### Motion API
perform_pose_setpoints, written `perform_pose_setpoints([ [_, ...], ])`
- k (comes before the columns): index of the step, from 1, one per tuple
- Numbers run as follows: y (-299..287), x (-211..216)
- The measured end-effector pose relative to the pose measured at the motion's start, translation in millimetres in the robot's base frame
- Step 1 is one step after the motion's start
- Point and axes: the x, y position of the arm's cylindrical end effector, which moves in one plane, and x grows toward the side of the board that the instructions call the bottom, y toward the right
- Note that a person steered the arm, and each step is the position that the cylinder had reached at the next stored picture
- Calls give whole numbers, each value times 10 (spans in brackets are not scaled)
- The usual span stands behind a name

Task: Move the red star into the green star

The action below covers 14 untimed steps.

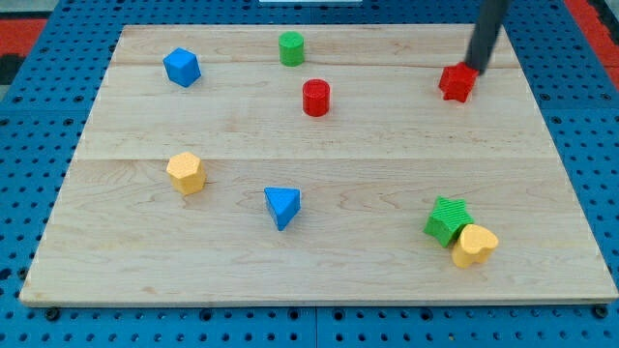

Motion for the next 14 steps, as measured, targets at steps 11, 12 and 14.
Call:
perform_pose_setpoints([
  [11,-795,1250],
  [12,-537,1755],
  [14,-435,606],
])
